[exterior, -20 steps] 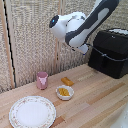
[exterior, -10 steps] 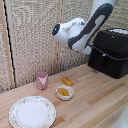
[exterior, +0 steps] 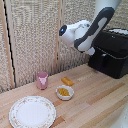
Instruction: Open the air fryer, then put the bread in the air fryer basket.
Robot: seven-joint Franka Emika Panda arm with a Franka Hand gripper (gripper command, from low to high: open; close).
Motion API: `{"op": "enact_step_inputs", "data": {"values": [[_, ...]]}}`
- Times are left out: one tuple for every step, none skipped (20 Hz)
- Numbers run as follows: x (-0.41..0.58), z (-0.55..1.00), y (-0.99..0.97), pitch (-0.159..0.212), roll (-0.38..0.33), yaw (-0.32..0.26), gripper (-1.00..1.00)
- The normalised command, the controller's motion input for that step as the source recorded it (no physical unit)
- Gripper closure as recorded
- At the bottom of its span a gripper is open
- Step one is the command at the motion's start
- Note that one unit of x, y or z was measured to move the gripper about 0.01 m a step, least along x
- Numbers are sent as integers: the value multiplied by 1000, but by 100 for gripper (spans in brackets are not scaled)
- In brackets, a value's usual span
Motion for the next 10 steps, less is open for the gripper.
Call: {"op": "enact_step_inputs", "data": {"values": [[-266,-177,-623,-134,-17,115,-100],[-291,-146,-629,-123,-14,105,-100],[-294,-137,-620,-109,-13,102,-100],[-343,-111,-606,-95,-24,90,-100],[-340,-126,-597,-71,-29,80,-100],[-340,-120,-577,-49,-47,72,-100],[-334,-131,-540,-31,-56,66,-100],[-349,-134,-517,-15,-65,57,-100],[-360,-134,-494,0,-69,39,-100],[-317,-143,-477,0,-70,36,-100]]}}
